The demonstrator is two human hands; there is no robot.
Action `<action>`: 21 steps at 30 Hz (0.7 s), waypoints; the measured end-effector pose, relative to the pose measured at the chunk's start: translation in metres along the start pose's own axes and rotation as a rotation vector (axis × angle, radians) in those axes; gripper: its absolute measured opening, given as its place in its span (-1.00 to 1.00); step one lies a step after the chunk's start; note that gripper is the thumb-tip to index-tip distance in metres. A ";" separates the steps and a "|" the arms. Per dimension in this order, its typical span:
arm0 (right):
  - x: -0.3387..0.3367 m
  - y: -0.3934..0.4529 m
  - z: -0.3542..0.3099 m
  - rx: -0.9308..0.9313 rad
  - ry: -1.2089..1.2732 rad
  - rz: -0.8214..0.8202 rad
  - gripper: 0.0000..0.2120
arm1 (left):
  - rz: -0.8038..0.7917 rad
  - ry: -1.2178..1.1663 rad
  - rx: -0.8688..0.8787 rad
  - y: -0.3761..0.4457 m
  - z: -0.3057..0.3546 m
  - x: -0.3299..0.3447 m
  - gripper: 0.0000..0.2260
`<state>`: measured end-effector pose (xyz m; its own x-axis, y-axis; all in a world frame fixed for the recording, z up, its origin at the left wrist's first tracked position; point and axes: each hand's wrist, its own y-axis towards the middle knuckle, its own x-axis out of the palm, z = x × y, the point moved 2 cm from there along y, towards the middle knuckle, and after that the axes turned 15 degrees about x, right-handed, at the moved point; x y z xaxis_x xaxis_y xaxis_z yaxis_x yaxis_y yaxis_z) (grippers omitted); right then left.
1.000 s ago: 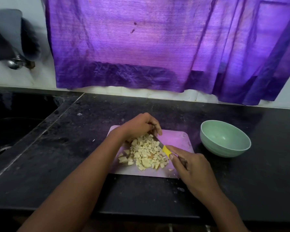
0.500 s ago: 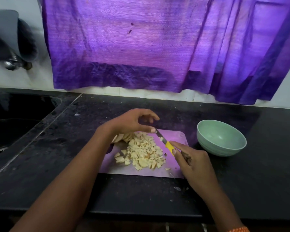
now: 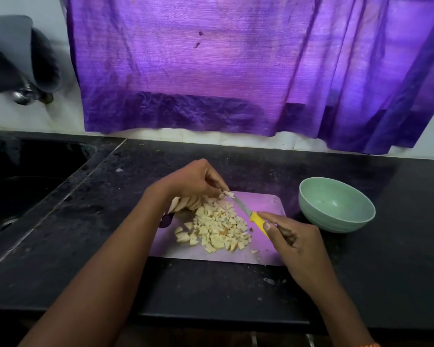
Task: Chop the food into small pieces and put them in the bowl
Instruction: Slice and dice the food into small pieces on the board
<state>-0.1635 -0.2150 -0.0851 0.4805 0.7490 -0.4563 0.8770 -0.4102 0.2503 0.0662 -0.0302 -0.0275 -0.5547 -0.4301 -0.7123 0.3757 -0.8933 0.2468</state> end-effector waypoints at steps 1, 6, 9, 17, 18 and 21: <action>0.001 0.001 0.001 -0.001 -0.006 0.004 -0.77 | 0.001 0.026 -0.006 -0.002 -0.002 -0.004 -0.85; 0.002 0.006 0.007 -0.016 -0.091 0.043 -0.76 | 0.006 -0.022 0.016 -0.008 -0.004 -0.015 -0.87; 0.002 0.006 0.005 -0.029 -0.102 0.038 -0.77 | -0.016 -0.034 0.051 -0.007 0.000 -0.014 -0.86; 0.004 0.004 0.005 -0.037 -0.079 0.015 -0.75 | 0.002 0.026 0.050 0.001 0.001 0.008 -0.86; 0.003 0.004 0.003 -0.038 -0.074 0.012 -0.75 | 0.004 0.027 0.057 0.002 0.002 0.012 -0.88; 0.002 0.002 0.001 -0.035 -0.056 0.002 -0.76 | -0.017 0.089 0.039 0.004 0.001 0.015 -0.89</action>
<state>-0.1610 -0.2145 -0.0864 0.4826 0.7175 -0.5022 0.8758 -0.3927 0.2806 0.0586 -0.0402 -0.0368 -0.4917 -0.4026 -0.7721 0.3364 -0.9057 0.2581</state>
